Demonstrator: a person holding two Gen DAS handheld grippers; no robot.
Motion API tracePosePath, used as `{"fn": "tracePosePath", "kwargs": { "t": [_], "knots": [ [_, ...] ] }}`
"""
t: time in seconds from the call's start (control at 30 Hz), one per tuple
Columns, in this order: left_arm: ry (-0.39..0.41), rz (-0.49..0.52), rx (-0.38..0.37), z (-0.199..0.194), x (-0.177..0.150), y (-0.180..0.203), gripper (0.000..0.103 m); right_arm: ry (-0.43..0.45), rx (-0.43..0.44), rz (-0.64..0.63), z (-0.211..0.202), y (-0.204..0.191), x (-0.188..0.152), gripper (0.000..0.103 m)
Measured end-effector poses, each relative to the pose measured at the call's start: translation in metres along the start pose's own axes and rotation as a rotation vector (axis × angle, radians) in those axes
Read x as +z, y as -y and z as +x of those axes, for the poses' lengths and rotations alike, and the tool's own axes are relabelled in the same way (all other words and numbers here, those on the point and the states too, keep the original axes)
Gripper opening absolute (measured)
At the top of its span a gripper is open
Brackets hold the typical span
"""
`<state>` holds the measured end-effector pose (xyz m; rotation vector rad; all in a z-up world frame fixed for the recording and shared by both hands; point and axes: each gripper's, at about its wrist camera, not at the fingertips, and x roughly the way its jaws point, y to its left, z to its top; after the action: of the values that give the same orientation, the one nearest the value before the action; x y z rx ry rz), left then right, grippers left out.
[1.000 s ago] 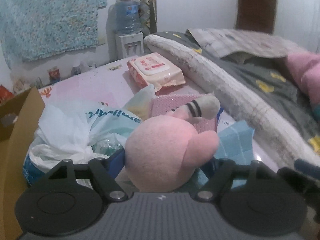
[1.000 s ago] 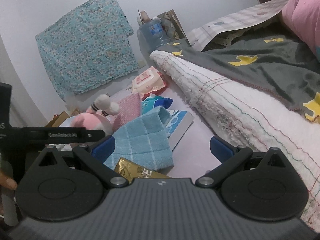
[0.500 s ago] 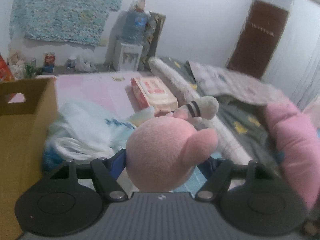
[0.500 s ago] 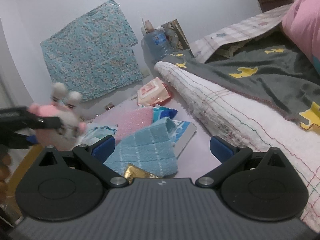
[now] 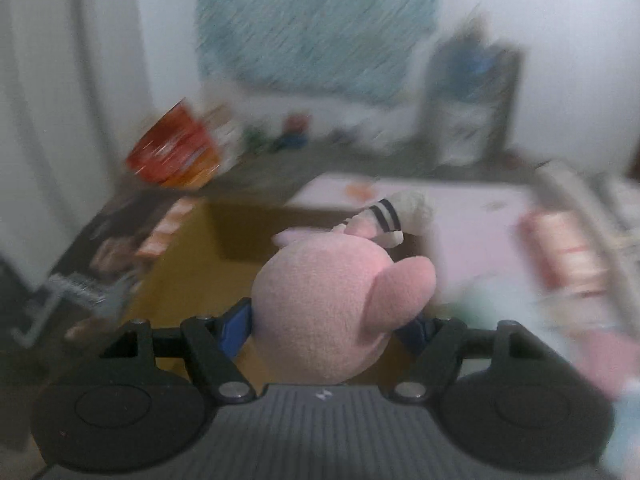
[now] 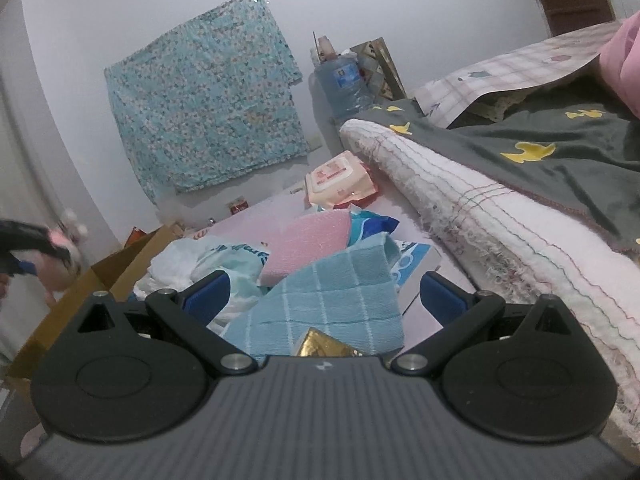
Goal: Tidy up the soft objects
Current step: 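Carry the pink plush toy into the cardboard box and open the left gripper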
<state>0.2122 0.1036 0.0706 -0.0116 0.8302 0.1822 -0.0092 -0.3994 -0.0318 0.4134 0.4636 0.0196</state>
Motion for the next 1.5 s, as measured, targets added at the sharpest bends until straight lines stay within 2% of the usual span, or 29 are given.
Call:
{"fn": "tracePosePath", "kwargs": {
  "t": [0.1,0.17,0.3,0.53,0.67,0.73,0.9,1.03,1.23,1.33,1.5],
  "knots": [
    [-0.094,-0.009,0.087,0.062,0.016,-0.016,0.075,-0.007,-0.023,0.002,0.003,0.003,0.001,0.102],
    [-0.129,-0.021,0.130,0.095,0.023,-0.022,0.075,-0.014,-0.036,0.002,0.006,0.005,0.002,0.102],
    [-0.159,-0.012,0.210,0.145,0.030,-0.028,0.075,-0.024,-0.060,-0.007,0.009,0.006,0.002,0.102],
    [-0.115,0.115,0.362,0.176,0.025,-0.009,0.076,-0.036,-0.083,0.002,0.012,0.011,0.000,0.102],
    [-0.157,0.141,0.397,0.197,0.019,-0.008,0.079,-0.045,-0.088,0.009,0.012,0.013,-0.001,0.102],
    [-0.150,0.136,0.405,0.201,0.017,-0.010,0.081,-0.045,-0.088,0.009,0.011,0.014,-0.001,0.102],
    [-0.132,0.156,0.420,0.199,0.017,-0.006,0.082,-0.042,-0.086,0.006,0.008,0.014,0.000,0.102],
    [-0.116,0.159,0.399,0.186,0.019,-0.003,0.091,-0.029,-0.084,0.014,0.004,0.016,0.000,0.102],
    [-0.071,0.086,0.378,0.150,0.028,-0.008,0.091,-0.002,-0.070,0.013,-0.006,0.014,0.001,0.102],
    [-0.008,0.063,0.356,0.120,0.033,-0.012,0.091,0.013,-0.061,0.013,-0.012,0.014,0.002,0.102],
    [0.133,0.062,0.297,0.032,0.030,-0.013,0.092,0.044,-0.047,0.012,-0.025,0.014,0.001,0.102]
  ]
}}
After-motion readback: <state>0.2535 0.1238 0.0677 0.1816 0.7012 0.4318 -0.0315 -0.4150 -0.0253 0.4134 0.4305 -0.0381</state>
